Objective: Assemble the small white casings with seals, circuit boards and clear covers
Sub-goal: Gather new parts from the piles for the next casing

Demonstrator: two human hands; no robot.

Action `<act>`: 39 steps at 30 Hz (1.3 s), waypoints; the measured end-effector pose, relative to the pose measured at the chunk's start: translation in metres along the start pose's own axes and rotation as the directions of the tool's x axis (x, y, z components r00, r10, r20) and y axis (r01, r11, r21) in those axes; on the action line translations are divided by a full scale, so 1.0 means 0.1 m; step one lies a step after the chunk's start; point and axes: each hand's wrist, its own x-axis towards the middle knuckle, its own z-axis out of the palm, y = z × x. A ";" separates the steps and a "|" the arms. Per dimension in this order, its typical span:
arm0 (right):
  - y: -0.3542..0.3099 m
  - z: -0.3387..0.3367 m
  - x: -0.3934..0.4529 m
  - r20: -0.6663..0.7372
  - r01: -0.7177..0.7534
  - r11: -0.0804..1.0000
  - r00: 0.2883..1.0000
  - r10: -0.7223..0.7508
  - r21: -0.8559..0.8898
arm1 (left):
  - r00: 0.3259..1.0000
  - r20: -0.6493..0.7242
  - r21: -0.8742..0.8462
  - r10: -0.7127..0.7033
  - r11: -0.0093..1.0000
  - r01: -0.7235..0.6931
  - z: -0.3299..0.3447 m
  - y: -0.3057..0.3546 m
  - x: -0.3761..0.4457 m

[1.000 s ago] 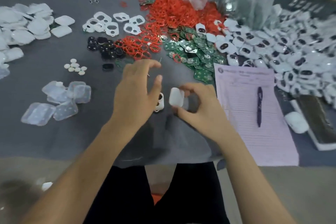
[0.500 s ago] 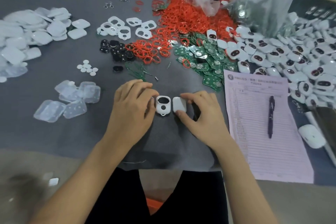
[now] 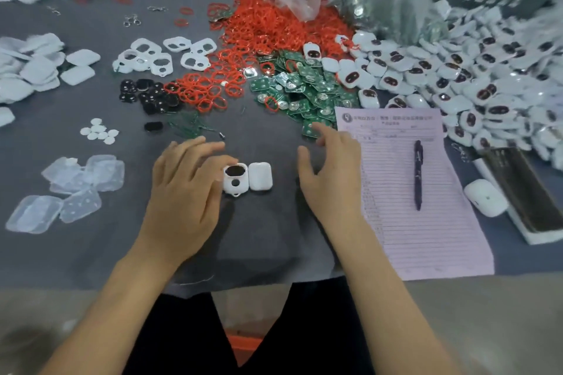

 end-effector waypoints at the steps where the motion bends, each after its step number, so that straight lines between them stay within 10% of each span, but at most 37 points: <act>1: 0.04 -0.01 0.04 -0.006 -0.055 0.994 0.999 0.054 -0.100 | 0.998 -0.040 -0.003 -0.042 0.999 0.042 -0.01 -0.02 -0.01; 11: 0.11 0.02 0.40 0.102 -0.071 0.936 0.988 0.112 -0.344 | 0.955 -0.082 -0.198 -0.285 0.944 0.264 -0.26 -0.29 -0.21; 19: -0.08 -0.13 -0.03 0.001 -0.103 0.973 0.994 0.105 0.207 | 0.945 -0.056 -0.121 -0.324 0.941 0.315 -0.22 -0.32 -0.20; 27: -0.09 -0.04 -0.31 0.060 -0.149 0.983 0.986 0.156 -0.104 | 0.954 -0.044 -0.109 -0.297 0.950 0.291 -0.18 -0.33 -0.21; 39: -0.06 -0.01 -0.37 0.104 -0.035 0.992 0.993 0.048 -0.120 | 0.915 -0.026 -0.075 -0.402 0.914 0.399 -0.20 -0.33 -0.21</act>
